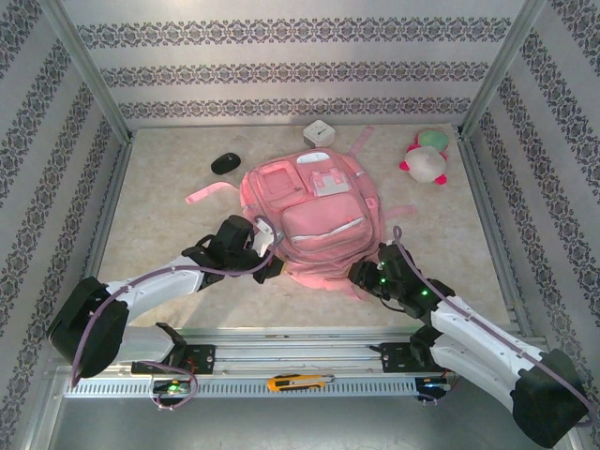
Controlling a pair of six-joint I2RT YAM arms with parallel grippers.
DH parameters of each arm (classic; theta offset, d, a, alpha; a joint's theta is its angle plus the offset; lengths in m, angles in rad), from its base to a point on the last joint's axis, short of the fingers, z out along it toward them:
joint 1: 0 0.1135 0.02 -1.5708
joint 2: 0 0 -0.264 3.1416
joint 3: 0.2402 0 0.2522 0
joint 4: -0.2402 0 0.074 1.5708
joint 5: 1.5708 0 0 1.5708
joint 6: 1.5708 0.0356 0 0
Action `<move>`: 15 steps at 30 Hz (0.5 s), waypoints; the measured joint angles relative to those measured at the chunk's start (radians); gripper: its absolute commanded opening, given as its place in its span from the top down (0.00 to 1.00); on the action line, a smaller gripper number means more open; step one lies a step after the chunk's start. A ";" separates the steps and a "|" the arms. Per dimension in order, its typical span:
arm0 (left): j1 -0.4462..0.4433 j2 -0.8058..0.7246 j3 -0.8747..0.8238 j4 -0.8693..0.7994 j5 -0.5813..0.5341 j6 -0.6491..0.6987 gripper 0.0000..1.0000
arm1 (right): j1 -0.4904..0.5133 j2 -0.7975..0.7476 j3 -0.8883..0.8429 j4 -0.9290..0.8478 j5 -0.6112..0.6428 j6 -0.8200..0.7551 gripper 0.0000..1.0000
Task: Pack the student bag
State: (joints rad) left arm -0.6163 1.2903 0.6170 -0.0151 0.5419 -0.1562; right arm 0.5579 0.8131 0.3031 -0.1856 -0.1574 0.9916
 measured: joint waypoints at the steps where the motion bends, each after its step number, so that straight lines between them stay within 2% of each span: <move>1: -0.005 0.000 0.000 0.000 -0.003 0.000 1.00 | 0.000 0.010 0.000 0.023 -0.002 0.002 0.66; 15: -0.145 0.119 0.047 0.048 -0.040 -0.015 1.00 | 0.011 0.164 -0.009 0.244 -0.051 0.006 0.69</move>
State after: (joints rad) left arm -0.7612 1.4094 0.6640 0.0334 0.5018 -0.1715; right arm 0.5686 0.9768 0.2939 0.0582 -0.2085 0.9974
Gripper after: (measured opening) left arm 0.039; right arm 0.308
